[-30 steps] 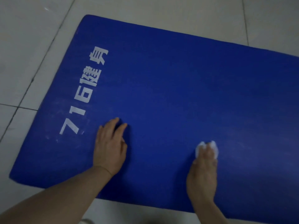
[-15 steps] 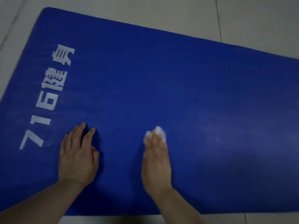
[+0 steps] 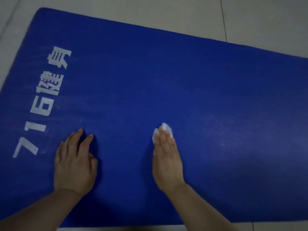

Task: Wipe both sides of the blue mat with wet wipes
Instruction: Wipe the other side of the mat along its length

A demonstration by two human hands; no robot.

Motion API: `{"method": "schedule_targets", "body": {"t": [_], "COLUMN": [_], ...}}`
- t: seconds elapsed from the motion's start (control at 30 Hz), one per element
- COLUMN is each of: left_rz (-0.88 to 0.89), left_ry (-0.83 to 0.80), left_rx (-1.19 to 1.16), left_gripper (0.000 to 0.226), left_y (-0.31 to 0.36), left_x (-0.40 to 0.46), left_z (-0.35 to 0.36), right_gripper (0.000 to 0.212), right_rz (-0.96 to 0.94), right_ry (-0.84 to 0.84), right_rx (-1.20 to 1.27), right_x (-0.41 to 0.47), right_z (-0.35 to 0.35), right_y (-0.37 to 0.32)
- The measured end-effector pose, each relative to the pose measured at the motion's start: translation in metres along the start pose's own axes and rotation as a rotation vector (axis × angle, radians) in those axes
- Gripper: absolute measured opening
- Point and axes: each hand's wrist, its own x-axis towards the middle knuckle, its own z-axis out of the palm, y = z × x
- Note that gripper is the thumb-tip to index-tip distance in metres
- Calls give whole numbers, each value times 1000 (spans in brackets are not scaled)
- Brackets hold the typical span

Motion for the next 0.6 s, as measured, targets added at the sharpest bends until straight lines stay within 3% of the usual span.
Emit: {"method": "schedule_targets", "body": {"t": [0.07,0.13,0.2,0.27,0.33,0.47,0.53,0.6], "left_rz": [1,0,2,8,13,-3,-2,4], "left_ry": [-4,0,8,14,14,-17,-21,-4], "left_rx": [1,-2,-3,-9,-11,1,8,6], "left_gripper": [61,61,61,60,60,61,61,61], "left_y": [0,1,2,2,1,-1,-1,-1], "left_x": [0,1,1,1,1,1,2,2], "left_z": [0,0,0,0,1,1,1,1], "right_gripper": [62,64,55,52,56,55,56,59], "right_rz": [-66,137,363,475,320,-51,-104,27], "right_ry": [-30,29,82,197,213,59,81,60], "right_rx": [-102,-216,-165,-136,-127,-72,-188,-304], "right_x": [0,14,33,52,60,56,67,77], "right_z": [-3,-23,-38,-39,-21,16,5,-15], "right_y": [15,45,68,60,29,-31,-16,26]}}
